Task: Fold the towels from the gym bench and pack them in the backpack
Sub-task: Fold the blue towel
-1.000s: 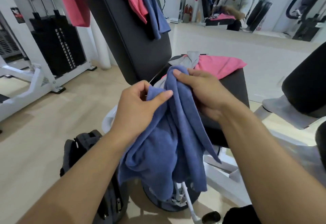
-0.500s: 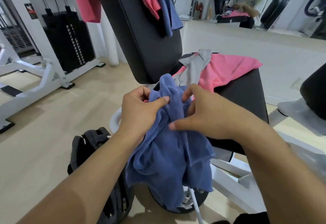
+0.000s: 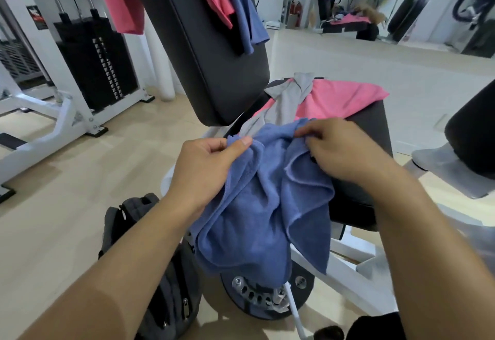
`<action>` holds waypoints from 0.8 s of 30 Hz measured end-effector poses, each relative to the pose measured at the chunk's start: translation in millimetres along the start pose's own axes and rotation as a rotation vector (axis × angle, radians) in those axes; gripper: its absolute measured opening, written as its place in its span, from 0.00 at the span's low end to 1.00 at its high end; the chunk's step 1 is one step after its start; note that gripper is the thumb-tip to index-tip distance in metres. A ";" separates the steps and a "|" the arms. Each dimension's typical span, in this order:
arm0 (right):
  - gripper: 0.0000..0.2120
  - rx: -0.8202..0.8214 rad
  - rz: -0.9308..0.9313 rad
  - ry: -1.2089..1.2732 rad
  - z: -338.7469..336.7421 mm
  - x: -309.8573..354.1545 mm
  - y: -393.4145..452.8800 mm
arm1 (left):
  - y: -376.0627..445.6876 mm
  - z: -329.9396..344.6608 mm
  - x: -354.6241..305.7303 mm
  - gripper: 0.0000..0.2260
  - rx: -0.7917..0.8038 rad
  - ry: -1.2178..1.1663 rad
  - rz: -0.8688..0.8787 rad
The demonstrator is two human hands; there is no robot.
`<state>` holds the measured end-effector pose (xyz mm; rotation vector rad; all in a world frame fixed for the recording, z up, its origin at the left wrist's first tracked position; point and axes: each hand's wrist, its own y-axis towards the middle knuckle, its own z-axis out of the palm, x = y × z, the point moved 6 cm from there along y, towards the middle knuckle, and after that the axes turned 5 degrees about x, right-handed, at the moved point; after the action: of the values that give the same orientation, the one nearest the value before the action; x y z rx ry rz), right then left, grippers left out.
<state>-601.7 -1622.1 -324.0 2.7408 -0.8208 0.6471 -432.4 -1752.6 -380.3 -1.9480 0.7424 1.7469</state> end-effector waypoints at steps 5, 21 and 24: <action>0.29 0.146 -0.174 -0.163 -3.8 7.6 -9.7 | -6.0 -7.1 -4.9 0.15 0.015 0.008 0.030; 0.02 0.042 -0.339 -0.151 -29.8 41.4 -35.5 | -26.8 -1.0 -4.7 0.13 0.047 -0.060 0.034; 0.06 -0.097 -0.376 -0.185 -29.8 50.8 -35.1 | -30.2 -1.0 -2.1 0.16 0.038 -0.105 0.009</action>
<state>-554.4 -1607.8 -276.6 2.7830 -0.3388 0.2749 -412.5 -1729.8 -379.4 -1.8157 0.7435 1.8116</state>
